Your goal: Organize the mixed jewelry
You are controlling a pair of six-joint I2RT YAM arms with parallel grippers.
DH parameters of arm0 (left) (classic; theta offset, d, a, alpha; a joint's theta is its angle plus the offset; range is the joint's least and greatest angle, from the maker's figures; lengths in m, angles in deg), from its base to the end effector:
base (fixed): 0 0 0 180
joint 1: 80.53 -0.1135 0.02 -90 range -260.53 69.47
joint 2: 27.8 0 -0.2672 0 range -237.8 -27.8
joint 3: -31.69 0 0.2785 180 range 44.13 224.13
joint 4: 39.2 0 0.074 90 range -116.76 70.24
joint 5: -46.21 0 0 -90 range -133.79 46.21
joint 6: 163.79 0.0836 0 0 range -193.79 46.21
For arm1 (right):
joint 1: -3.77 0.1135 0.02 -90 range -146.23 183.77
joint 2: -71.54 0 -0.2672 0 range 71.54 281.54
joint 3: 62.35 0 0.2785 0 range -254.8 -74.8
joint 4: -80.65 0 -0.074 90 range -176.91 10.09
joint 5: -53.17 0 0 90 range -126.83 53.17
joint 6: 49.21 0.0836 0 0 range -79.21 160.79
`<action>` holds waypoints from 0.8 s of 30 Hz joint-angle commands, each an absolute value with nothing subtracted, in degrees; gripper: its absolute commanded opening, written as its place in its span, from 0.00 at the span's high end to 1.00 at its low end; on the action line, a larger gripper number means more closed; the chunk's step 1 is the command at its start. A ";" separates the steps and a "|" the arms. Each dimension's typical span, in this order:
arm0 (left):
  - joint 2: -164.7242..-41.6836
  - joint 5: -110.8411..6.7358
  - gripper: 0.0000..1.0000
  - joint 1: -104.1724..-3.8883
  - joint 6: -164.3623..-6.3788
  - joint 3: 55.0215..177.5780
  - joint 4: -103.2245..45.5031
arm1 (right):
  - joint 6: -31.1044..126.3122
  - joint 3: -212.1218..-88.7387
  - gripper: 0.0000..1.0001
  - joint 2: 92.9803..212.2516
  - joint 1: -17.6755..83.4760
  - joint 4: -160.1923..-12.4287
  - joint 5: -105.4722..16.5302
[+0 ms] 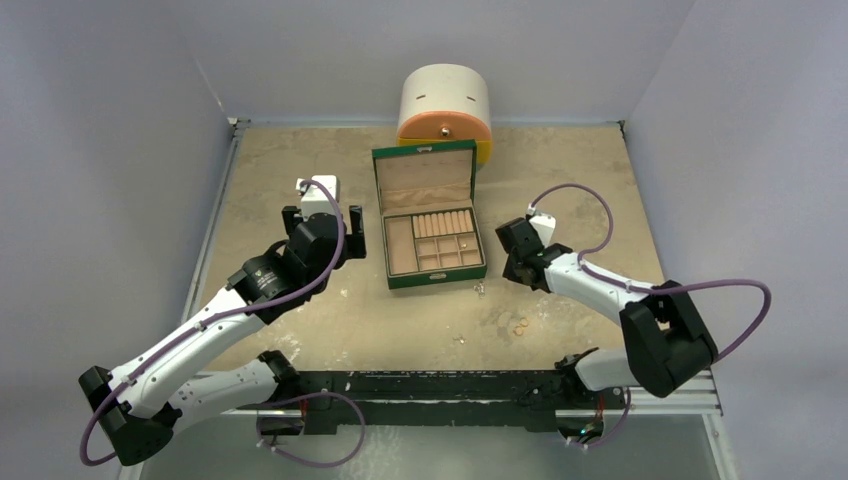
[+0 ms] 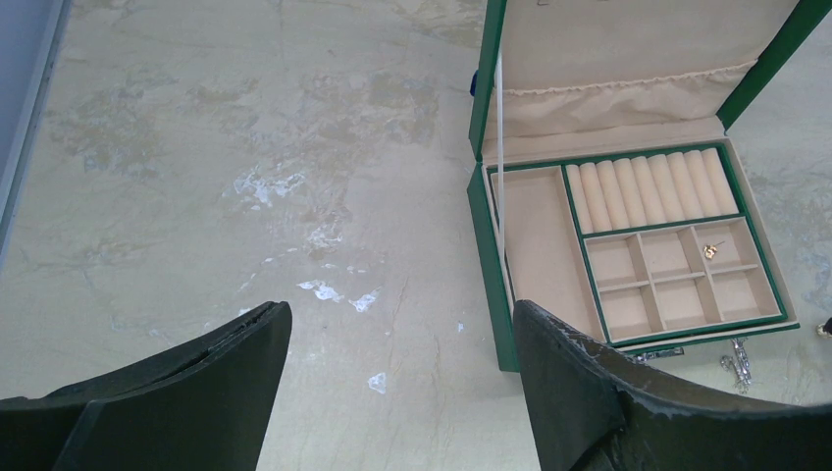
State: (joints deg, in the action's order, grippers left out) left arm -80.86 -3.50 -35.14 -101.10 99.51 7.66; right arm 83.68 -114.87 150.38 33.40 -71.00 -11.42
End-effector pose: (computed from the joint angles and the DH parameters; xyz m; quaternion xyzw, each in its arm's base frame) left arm 0.2108 -0.1368 0.3248 -0.0356 0.8375 -0.0266 0.5446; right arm 0.2823 0.1193 0.1302 0.1736 0.9156 0.0061 0.3626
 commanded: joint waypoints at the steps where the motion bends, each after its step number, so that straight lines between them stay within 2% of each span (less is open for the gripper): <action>1: -80.75 -2.74 0.17 -35.42 -100.07 99.10 6.56 | 84.23 -114.43 0.72 150.75 32.70 -73.32 -11.77; 19: -80.79 -2.88 0.17 -35.46 -100.07 99.07 6.55 | 85.22 -112.31 0.79 150.52 32.01 -73.28 -12.02; 24: -80.88 -2.88 0.17 -35.44 -100.06 99.10 6.55 | 85.46 -111.55 0.85 149.39 31.95 -73.46 -11.89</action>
